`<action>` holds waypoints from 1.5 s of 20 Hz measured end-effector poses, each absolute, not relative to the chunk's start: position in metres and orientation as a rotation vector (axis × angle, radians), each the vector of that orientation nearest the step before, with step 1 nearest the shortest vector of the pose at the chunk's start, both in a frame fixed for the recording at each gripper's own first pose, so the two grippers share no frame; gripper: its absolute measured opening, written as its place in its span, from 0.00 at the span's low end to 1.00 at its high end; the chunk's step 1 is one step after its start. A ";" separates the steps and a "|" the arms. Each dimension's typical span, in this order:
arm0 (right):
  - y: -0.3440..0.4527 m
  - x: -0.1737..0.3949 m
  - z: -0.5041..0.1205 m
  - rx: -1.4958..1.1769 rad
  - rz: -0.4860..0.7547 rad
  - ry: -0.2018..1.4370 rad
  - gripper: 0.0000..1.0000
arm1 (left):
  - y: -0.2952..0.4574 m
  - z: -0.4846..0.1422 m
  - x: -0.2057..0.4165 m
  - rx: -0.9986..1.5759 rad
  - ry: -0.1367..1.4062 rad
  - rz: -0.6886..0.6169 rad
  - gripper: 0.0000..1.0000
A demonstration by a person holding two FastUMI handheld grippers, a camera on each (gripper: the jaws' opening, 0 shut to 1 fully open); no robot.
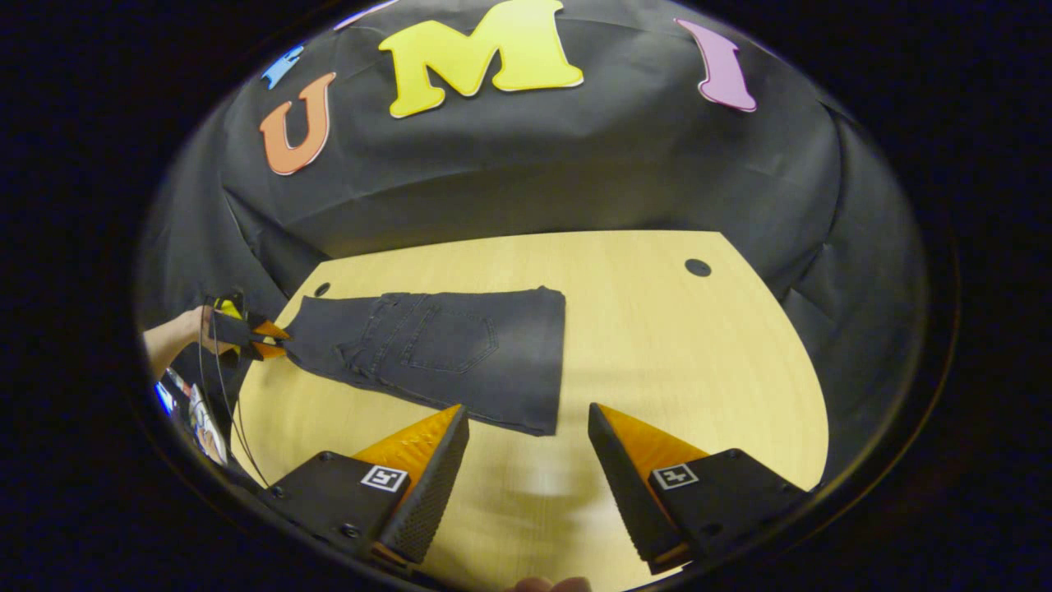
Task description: Grasp the waist and the cuffs of the jeans and fold them to make the two legs overlap; first hold the waist and fold one-third of the jeans toward the cuffs, then hold the cuffs and fold the remaining one-third in the same direction to finish folding.
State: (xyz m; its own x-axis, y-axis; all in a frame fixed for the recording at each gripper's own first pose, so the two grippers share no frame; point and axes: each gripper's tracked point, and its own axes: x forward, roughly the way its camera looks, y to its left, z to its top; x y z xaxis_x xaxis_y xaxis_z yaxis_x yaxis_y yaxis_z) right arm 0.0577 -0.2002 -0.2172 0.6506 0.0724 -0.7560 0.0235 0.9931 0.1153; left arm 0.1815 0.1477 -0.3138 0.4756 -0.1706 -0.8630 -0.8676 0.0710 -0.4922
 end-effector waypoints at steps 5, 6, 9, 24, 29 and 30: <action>-0.210 0.046 -0.218 0.110 -0.009 0.866 0.93 | 0.145 -0.298 0.175 -1.387 0.927 0.582 0.08; -0.213 0.043 -0.217 0.093 -0.021 0.864 0.98 | 0.143 -0.290 0.176 -1.389 0.907 0.553 0.08; -0.213 0.024 -0.210 0.090 -0.029 0.846 0.98 | 0.133 -0.260 0.173 -1.341 0.878 0.483 0.07; -0.252 -0.052 -0.160 0.103 -0.134 0.739 0.98 | -0.100 -0.090 0.163 -0.405 0.667 -0.263 0.06; -0.291 -0.094 -0.165 0.131 -0.254 0.767 0.98 | -0.168 -0.136 0.152 -0.190 0.681 -0.342 0.06; -0.300 -0.104 -0.168 0.138 -0.281 0.781 0.98 | -0.190 -0.147 0.146 -0.131 0.684 -0.351 0.06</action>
State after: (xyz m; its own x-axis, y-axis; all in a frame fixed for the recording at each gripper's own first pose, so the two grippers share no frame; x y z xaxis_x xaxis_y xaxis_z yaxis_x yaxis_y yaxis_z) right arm -0.1038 -0.3002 -0.1675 0.6754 -0.1979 -0.7104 0.2995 0.9539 0.0190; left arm 0.1462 -0.1898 -0.1471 0.7191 -0.3594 -0.5948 0.2744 0.9332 -0.2321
